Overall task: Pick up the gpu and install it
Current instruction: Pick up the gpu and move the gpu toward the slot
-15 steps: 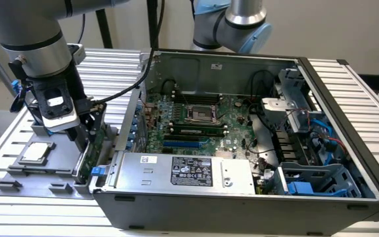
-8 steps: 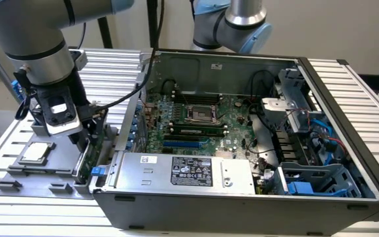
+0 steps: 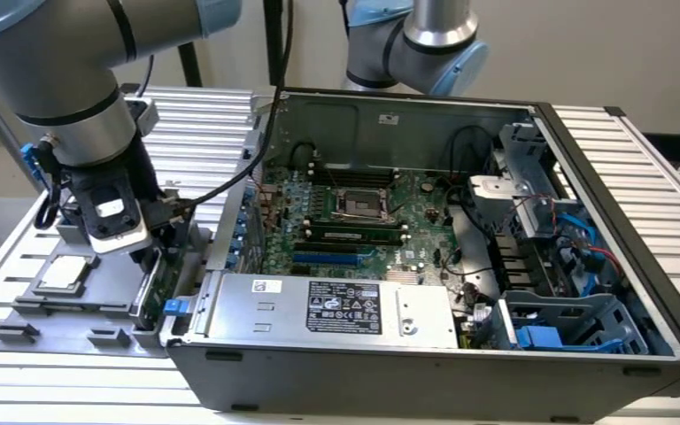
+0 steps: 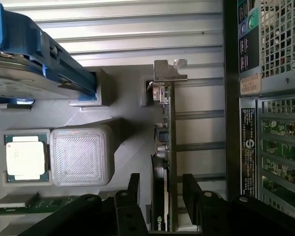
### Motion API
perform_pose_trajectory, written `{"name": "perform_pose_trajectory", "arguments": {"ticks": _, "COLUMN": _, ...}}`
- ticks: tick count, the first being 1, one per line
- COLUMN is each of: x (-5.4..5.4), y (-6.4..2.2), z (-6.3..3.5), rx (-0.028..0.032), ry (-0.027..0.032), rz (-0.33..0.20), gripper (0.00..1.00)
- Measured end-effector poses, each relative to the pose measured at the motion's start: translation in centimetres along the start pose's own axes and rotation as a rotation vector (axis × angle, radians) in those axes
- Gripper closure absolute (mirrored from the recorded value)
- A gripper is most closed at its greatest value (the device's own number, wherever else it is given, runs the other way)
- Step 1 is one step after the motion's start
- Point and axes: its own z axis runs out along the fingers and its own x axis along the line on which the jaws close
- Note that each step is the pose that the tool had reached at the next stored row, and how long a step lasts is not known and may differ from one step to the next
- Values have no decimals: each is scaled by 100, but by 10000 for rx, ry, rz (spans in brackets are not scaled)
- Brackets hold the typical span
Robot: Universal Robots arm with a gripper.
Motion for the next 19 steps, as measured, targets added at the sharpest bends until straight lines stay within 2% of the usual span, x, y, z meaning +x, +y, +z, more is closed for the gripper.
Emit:
{"name": "perform_pose_trajectory", "arguments": {"ticks": 17, "x": -12, "y": -7, "z": 77, "rx": 12, "ry": -6, "rz": 374, "gripper": 52}}
{"name": "perform_pose_trajectory", "arguments": {"ticks": 19, "x": -13, "y": -7, "z": 83, "rx": 13, "ry": -6, "rz": 390, "gripper": 54}}
